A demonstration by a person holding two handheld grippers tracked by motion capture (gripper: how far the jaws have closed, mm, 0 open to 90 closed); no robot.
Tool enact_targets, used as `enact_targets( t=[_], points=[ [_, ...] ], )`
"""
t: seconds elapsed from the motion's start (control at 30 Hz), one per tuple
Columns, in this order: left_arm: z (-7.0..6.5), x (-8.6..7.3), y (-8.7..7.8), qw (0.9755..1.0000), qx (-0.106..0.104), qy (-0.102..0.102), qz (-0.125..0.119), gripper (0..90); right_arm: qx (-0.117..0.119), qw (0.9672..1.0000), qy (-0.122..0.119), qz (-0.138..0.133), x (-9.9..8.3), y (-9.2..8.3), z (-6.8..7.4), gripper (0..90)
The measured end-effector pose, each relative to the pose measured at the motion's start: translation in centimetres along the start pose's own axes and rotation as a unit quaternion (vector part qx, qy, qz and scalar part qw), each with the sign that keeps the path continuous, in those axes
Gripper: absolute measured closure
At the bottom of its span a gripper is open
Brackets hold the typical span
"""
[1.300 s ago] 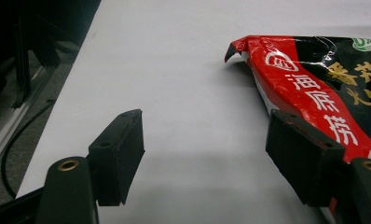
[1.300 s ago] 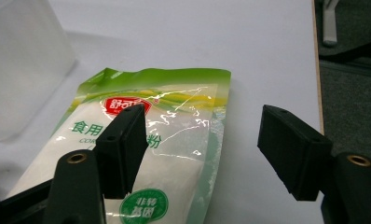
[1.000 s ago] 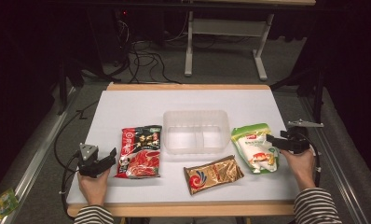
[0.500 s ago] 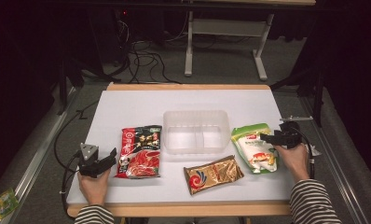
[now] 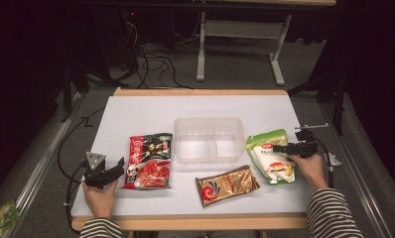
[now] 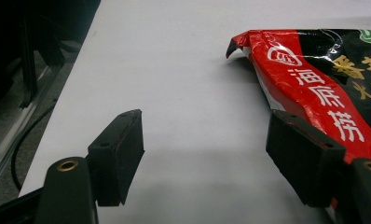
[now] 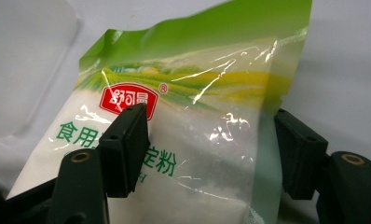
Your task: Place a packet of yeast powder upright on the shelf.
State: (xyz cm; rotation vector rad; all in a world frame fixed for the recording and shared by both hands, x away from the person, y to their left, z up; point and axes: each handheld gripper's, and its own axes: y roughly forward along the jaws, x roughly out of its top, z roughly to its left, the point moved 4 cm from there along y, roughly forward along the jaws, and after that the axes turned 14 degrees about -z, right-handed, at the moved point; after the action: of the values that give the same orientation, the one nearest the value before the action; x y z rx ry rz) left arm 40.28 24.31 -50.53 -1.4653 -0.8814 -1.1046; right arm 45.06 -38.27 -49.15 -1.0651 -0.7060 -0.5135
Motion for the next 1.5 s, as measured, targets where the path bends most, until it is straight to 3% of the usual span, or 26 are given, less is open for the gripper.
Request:
enact_targets(
  t=[0.07, 0.1, 0.2, 0.23, 0.27, 0.47, 0.57, 0.8, 1.17, 1.5],
  points=[
    [0.0, 0.0, 0.0, 1.0000, 0.000, 0.001, -0.002, 28.0, 0.002, 0.9999, -0.015, 0.008, 0.0, -0.1, 0.3, 43.8],
    [0.0, 0.0, 0.0, 1.0000, 0.000, 0.001, -0.002, 28.1, 0.002, 0.9999, -0.015, 0.008, 0.0, -0.1, 0.3, 43.8],
    [-0.1, 0.0, -0.1, 1.0000, 0.001, 0.003, -0.005, 28.2, 0.020, 0.9993, -0.026, 0.017, -0.1, -0.2, 0.6, 59.7],
    [-0.1, 0.0, -0.1, 1.0000, 0.001, 0.003, -0.005, 28.3, 0.020, 0.9993, -0.026, 0.017, -0.1, -0.2, 0.6, 59.7],
    [0.0, 0.0, 0.0, 1.0000, 0.001, 0.004, 0.000, 28.3, 0.029, 0.9987, -0.035, 0.023, -0.1, -0.3, 0.7, 68.2],
    [-0.1, 0.0, 0.0, 1.0000, 0.001, 0.006, -0.002, 28.5, 0.038, 0.9967, -0.064, 0.034, 0.0, -0.7, 1.3, 80.5],
    [-0.1, 0.0, 0.0, 1.0000, 0.000, 0.005, 0.002, 28.5, 0.038, 0.9962, -0.072, 0.032, 0.1, -0.9, 1.5, 82.1],
    [-0.1, 0.0, 0.0, 1.0000, 0.001, 0.006, 0.000, 28.3, 0.034, 0.9943, -0.099, 0.020, 0.7, -3.2, 2.3, 87.5],
    [-0.1, 0.0, -0.1, 1.0000, 0.002, 0.009, -0.003, 28.2, 0.052, 0.9936, -0.099, -0.019, 1.6, -6.3, 3.3, 89.7],
    [-0.1, 0.0, -0.1, 1.0000, 0.000, 0.007, -0.003, 28.0, 0.077, 0.9881, -0.115, -0.067, 2.7, -8.4, 6.2, 90.0]
  ],
)
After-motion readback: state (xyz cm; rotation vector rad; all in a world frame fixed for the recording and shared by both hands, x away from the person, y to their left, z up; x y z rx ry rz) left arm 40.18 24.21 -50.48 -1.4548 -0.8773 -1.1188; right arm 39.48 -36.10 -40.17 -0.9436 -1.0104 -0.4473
